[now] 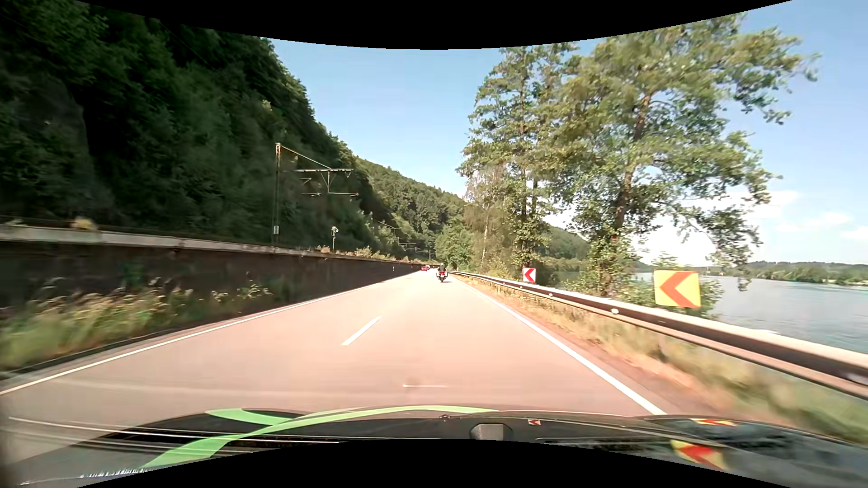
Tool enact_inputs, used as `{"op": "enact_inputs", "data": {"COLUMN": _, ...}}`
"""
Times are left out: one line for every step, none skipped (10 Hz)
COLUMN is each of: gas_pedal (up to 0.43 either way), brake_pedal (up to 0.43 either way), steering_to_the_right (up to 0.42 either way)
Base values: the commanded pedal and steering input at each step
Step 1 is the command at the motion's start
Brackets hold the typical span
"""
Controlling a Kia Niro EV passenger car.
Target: Follow the waypoints while adhering to traffic rules and regulations
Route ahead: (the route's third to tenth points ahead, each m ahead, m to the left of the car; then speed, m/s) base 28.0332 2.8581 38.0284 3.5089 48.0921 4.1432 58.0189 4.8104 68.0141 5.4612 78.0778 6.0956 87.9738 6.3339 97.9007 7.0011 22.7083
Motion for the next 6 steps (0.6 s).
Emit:
{"op": "enact_inputs", "data": {"gas_pedal": 0.189, "brake_pedal": 0.0, "steering_to_the_right": -0.013}}
{"op": "enact_inputs", "data": {"gas_pedal": 0.157, "brake_pedal": 0.0, "steering_to_the_right": -0.013}}
{"op": "enact_inputs", "data": {"gas_pedal": 0.15, "brake_pedal": 0.0, "steering_to_the_right": -0.013}}
{"op": "enact_inputs", "data": {"gas_pedal": 0.15, "brake_pedal": 0.0, "steering_to_the_right": -0.011}}
{"op": "enact_inputs", "data": {"gas_pedal": 0.15, "brake_pedal": 0.0, "steering_to_the_right": -0.011}}
{"op": "enact_inputs", "data": {"gas_pedal": 0.15, "brake_pedal": 0.0, "steering_to_the_right": -0.012}}
